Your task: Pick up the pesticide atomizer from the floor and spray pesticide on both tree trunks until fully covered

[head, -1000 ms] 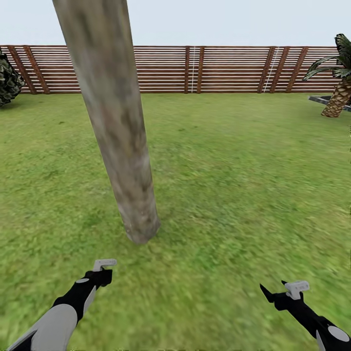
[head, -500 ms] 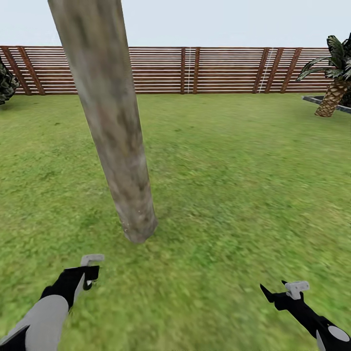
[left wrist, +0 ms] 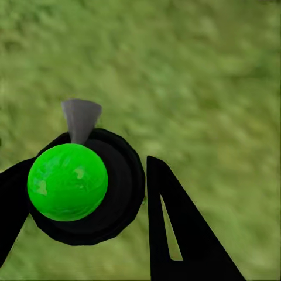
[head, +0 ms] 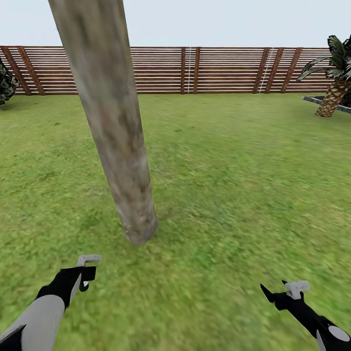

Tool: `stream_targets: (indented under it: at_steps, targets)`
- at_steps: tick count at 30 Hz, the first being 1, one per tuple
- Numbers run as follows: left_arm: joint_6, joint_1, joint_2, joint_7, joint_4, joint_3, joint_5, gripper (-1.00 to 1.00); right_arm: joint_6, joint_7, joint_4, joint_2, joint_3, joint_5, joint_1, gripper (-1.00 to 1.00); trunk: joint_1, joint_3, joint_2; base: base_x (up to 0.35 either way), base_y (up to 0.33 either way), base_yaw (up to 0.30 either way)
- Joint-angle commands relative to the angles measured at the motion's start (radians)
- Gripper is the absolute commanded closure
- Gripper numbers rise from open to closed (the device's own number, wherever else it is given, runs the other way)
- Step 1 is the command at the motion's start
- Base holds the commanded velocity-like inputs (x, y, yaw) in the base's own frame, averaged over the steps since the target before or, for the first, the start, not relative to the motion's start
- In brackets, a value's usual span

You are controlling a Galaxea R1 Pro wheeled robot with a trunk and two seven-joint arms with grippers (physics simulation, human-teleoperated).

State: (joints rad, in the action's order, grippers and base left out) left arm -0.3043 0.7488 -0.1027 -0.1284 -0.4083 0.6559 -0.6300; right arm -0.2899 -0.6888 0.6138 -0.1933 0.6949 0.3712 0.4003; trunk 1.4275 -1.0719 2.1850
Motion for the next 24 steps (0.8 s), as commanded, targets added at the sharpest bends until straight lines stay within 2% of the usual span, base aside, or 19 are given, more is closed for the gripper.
stream_targets:
  at_steps: [1,7,13,15,17,19,22,24]
  targets:
    - [0.0,0.0,0.0,0.0,0.001,0.0,0.0,1.0,0.0,0.0,0.002,0.0,0.0,0.0,0.0,-1.0,0.0,0.0,0.0,0.22,0.195,-0.013]
    - [-0.006,0.0,0.003,0.0,0.002,0.0,0.001,1.0,0.0,0.0,0.004,0.0,0.0,0.0,0.0,-1.0,0.0,0.001,0.0,0.121,0.109,-0.191]
    - [-0.015,0.002,0.015,0.0,0.002,-0.005,-0.001,1.0,0.0,0.0,0.004,0.0,0.0,0.0,0.0,-1.0,0.0,0.001,0.0,0.004,0.003,-0.025]
    - [-0.018,0.006,0.03,0.0,0.002,-0.017,0.0,1.0,0.0,0.0,0.004,0.0,0.0,0.0,0.0,-1.0,0.0,0.001,0.0,0.0,0.0,-0.001]
    - [-0.02,0.008,0.058,0.0,0.002,-0.037,0.0,1.0,0.0,0.0,0.004,0.0,0.0,0.0,0.0,-1.0,0.0,0.001,0.0,0.0,0.0,0.0]
    - [-0.022,0.01,0.093,-0.001,0.001,-0.078,0.001,1.0,0.0,0.0,0.004,0.0,0.0,0.0,0.0,-1.0,0.0,0.001,0.0,0.0,0.0,0.0]
    - [-0.024,0.013,0.108,-0.01,0.0,-0.096,0.002,1.0,0.0,0.0,0.004,0.0,0.0,0.0,0.0,-1.0,0.0,0.001,0.0,0.0,0.0,0.0]
    - [-0.025,0.017,0.105,-0.043,0.0,-0.103,0.003,1.0,0.0,0.0,0.004,0.0,0.0,0.0,0.0,-1.0,0.0,0.001,0.0,0.0,0.0,0.0]
